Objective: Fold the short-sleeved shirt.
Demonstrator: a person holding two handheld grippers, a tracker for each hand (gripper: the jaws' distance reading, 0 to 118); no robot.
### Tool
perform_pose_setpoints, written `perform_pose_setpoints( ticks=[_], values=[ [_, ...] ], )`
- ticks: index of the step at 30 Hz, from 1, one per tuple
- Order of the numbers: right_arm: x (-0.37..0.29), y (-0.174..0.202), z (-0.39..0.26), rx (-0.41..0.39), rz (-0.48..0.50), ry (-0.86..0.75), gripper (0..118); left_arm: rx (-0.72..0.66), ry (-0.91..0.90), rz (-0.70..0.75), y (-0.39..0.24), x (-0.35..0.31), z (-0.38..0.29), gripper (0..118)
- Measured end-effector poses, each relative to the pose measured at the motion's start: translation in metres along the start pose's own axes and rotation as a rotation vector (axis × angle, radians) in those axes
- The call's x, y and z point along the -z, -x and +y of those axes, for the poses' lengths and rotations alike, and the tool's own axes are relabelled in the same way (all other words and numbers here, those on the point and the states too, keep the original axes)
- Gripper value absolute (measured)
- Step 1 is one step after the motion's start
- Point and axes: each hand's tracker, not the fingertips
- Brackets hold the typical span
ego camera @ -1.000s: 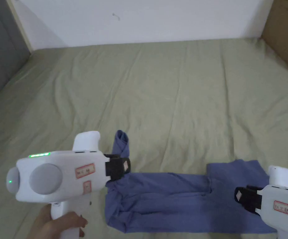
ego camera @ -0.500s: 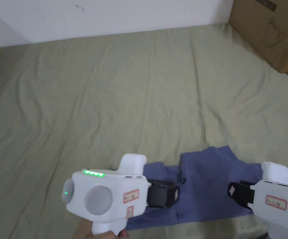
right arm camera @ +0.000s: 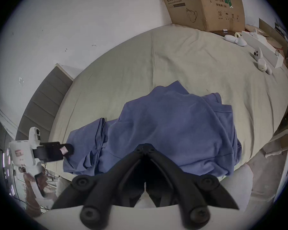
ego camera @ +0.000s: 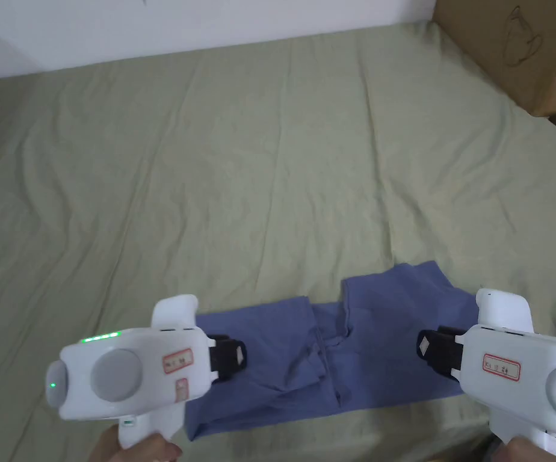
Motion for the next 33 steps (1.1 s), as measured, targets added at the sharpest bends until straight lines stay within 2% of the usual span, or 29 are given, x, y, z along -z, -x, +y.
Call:
perform_pose_setpoints(
  ticks=[4, 8, 11, 15, 17, 23, 27, 31, 32, 33],
  values=[
    [0.001, -0.005, 0.0, 0.002, -0.004, 0.004, 0, 0.041, 0.083, -0.137, -0.033, 0.03, -0.009, 2],
    [0.0, -0.01, 0.0, 0.011, -0.006, 0.009, 0, 0.124, 0.143, -0.043, -0.055, 0.062, -0.017, 2],
    [-0.002, -0.011, 0.001, 0.007, -0.008, 0.008, 0, 0.048, 0.129, -0.112, -0.06, 0.059, -0.014, 2],
    [-0.002, -0.009, 0.004, -0.001, -0.003, 0.005, 0, 0.121, 0.137, -0.124, -0.069, 0.055, -0.014, 2],
    [-0.002, -0.005, 0.005, -0.012, -0.005, 0.006, 0, 0.111, 0.13, -0.132, -0.067, 0.052, -0.014, 2],
    [-0.004, 0.007, 0.008, -0.048, 0.003, 0.006, 0, -0.026, 0.017, -0.254, -0.024, -0.005, -0.012, 2],
    [-0.001, 0.016, 0.008, -0.062, 0.007, 0.009, 0, -0.128, -0.102, -0.198, 0.031, -0.057, -0.018, 2],
    [0.006, 0.028, 0.005, -0.076, 0.02, 0.026, 0, -0.172, -0.152, -0.034, 0.084, -0.081, -0.035, 2],
    [0.008, 0.031, 0.005, -0.083, 0.024, 0.034, 0, -0.198, -0.128, -0.018, 0.095, -0.081, -0.04, 4],
    [0.009, 0.034, 0.004, -0.093, 0.028, 0.04, 0, -0.218, -0.115, -0.032, 0.103, -0.081, -0.043, 13]
  ],
)
